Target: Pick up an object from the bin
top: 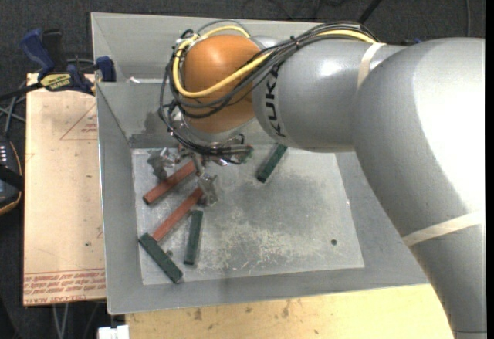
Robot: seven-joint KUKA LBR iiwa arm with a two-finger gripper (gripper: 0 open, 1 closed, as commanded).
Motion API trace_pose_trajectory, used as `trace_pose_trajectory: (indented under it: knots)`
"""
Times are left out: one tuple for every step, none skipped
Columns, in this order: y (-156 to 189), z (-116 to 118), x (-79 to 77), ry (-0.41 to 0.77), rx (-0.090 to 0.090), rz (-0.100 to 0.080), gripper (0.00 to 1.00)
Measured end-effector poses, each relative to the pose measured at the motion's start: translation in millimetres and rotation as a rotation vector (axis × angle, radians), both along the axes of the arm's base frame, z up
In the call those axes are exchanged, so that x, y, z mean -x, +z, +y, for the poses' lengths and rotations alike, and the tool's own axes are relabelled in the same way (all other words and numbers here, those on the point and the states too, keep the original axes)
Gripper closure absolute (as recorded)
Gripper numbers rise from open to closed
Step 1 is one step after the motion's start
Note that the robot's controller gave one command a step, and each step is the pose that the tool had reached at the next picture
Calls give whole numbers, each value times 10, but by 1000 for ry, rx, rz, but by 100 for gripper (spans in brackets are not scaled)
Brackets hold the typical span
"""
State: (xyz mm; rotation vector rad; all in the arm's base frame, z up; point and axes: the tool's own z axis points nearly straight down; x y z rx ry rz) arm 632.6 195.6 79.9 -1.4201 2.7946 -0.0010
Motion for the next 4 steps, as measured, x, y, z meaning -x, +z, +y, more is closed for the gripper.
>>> trace_pose_trajectory:
  knots:
    - [-166, -2, -25, 136, -4, -8, 100]
    - [-160, -9, -11, 153, -4, -7, 100]
    - [-115, -17, 9, 163, 0, 2, 100]
    - [25, -17, 17, 156, 0, 6, 100]
